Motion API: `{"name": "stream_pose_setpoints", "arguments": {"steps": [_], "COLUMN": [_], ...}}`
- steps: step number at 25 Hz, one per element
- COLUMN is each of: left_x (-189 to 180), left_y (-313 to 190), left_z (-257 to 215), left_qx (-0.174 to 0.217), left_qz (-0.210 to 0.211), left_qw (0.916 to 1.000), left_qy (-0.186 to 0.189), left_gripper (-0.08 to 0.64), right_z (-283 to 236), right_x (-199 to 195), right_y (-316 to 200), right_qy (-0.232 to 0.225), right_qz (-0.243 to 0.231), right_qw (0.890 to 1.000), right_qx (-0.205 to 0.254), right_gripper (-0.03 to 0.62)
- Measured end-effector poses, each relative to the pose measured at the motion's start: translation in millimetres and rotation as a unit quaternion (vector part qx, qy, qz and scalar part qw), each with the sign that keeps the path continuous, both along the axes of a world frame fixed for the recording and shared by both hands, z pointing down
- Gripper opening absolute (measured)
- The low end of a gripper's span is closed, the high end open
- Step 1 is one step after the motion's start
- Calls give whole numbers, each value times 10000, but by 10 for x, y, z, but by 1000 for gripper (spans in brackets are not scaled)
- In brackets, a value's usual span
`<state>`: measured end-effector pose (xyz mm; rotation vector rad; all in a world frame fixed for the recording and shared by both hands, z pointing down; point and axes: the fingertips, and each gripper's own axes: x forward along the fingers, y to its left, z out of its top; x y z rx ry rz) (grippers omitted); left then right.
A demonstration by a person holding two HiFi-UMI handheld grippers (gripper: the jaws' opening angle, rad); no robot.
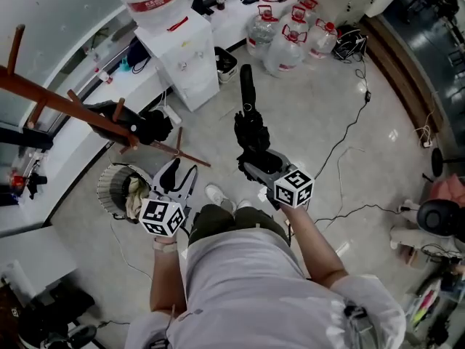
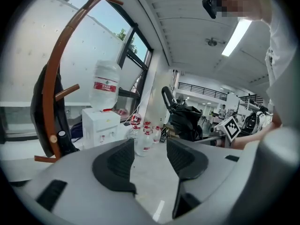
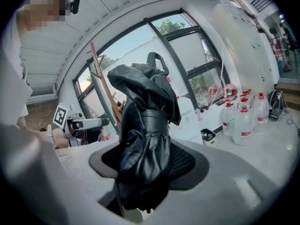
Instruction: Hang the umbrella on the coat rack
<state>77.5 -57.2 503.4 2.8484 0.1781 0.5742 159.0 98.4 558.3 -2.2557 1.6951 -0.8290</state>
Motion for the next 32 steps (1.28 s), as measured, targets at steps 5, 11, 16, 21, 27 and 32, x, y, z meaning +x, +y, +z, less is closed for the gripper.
{"name": "stream_pose_setpoints", "arguments": {"steps": [5, 11, 16, 21, 27, 32], "left_x": [8, -80, -196, -333, -480, -497], "left_y": [-365, -789, -1043, -1190, -1173, -1046], "left_z": [92, 106, 141, 117, 83, 125], "left_qx": [-18, -55, -95, -56, -84, -191], "left_qz": [-254, -541, -719, -1094, -1769, -2415], "left_qw": [9997, 9985, 9974, 9940, 9842, 9702], "left_qy": [3, -30, -51, -76, -85, -83], "left_gripper": [215, 215, 215, 215, 215, 215], "right_z": [12, -49, -34, -38, -48, -7], "right_x": [57, 91, 25, -66, -127, -137], "right_y": [-599, -1353, -1919, -2225, -2363, -2356], "right_qy": [39, 55, 121, 111, -13, -140], "right_qz": [-582, -1251, -1822, -2323, -2950, -3496], "right_qw": [9983, 9921, 9831, 9723, 9549, 9362], "right_qx": [8, 72, 160, 254, 338, 323], "right_gripper": [256, 256, 256, 256, 256, 256]}}
